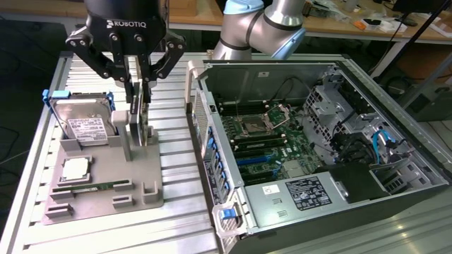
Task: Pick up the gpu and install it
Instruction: 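Pick up the gpu and move the gpu toward the slot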
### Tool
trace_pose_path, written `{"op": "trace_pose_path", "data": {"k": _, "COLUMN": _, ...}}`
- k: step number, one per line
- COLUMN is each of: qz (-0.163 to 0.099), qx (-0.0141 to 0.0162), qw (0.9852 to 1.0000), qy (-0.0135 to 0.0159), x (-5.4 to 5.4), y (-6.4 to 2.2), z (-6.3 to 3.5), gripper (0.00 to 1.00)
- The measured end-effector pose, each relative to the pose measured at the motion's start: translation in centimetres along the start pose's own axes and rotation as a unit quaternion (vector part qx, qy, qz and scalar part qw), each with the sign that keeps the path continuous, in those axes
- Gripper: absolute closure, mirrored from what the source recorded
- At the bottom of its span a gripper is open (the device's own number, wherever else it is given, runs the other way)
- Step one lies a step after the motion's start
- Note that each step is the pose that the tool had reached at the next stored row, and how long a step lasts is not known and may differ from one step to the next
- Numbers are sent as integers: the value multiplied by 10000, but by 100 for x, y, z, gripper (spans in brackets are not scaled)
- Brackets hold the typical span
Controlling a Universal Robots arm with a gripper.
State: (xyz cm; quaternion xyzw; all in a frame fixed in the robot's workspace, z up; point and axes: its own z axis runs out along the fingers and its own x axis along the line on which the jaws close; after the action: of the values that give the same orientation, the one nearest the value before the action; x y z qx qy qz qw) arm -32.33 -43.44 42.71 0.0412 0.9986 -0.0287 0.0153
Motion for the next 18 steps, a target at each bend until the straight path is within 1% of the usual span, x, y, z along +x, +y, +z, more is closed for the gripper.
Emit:
{"op": "trace_pose_path", "data": {"k": 2, "qz": 0, "qx": 3, "qw": 10000, "qy": 0, "x": -1, "y": -2, "z": -31, "gripper": 73}}
{"op": "trace_pose_path", "data": {"k": 3, "qz": 0, "qx": 12, "qw": 10000, "qy": 0, "x": -3, "y": -4, "z": -76, "gripper": 73}}
{"op": "trace_pose_path", "data": {"k": 5, "qz": -1, "qx": 22, "qw": 10000, "qy": -2, "x": -4, "y": -7, "z": -130, "gripper": 73}}
{"op": "trace_pose_path", "data": {"k": 7, "qz": 0, "qx": 25, "qw": 10000, "qy": -2, "x": -5, "y": -9, "z": -162, "gripper": 73}}
{"op": "trace_pose_path", "data": {"k": 14, "qz": -1, "qx": 36, "qw": 10000, "qy": -3, "x": -8, "y": -13, "z": -238, "gripper": 73}}
{"op": "trace_pose_path", "data": {"k": 18, "qz": -1, "qx": 44, "qw": 10000, "qy": -3, "x": -9, "y": -15, "z": -265, "gripper": 73}}
